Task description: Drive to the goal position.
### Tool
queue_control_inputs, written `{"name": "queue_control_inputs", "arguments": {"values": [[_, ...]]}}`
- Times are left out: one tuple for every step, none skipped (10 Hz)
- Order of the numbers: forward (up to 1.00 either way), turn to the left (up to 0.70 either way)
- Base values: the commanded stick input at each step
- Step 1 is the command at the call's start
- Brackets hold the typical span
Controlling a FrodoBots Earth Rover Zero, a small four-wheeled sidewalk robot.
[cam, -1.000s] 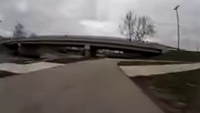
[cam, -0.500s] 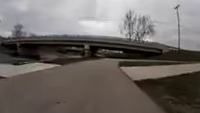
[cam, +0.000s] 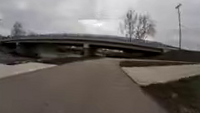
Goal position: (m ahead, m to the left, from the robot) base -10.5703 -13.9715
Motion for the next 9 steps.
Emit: {"name": "queue_control_inputs", "arguments": {"values": [[1.0,0.0],[1.0,0.0],[1.0,0.0],[1.0,0.0],[1.0,0.0],[1.0,0.0],[1.0,0.0],[1.0,0.0],[1.0,0.0]]}}
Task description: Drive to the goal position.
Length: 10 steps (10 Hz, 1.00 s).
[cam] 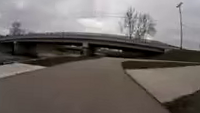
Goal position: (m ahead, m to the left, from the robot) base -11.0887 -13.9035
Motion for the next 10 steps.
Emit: {"name": "queue_control_inputs", "arguments": {"values": [[1.0,0.0],[1.0,0.0],[1.0,0.0],[1.0,0.0],[1.0,0.0],[1.0,0.0],[1.0,0.0],[1.0,0.0],[1.0,0.0],[1.0,0.0]]}}
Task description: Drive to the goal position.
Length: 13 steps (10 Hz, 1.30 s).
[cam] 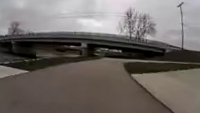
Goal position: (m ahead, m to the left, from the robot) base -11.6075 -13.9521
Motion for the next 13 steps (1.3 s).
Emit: {"name": "queue_control_inputs", "arguments": {"values": [[1.0,0.0],[0.0,0.0],[0.0,0.0],[0.0,-0.17],[0.0,-0.94],[0.0,-1.0],[0.0,-1.0],[0.0,-1.0],[0.0,-1.0],[0.0,-1.0],[0.0,-1.0],[0.0,-1.0],[0.0,-1.0]]}}
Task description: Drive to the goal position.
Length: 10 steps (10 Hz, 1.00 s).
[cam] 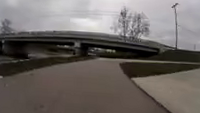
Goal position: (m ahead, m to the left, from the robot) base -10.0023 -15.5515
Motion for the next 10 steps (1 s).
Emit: {"name": "queue_control_inputs", "arguments": {"values": [[0.0,-1.0],[0.0,-1.0],[0.0,-1.0],[0.0,-1.0],[0.0,-1.0],[0.0,-1.0],[0.0,-1.0],[0.0,-1.0],[0.0,-1.0],[0.0,-1.0]]}}
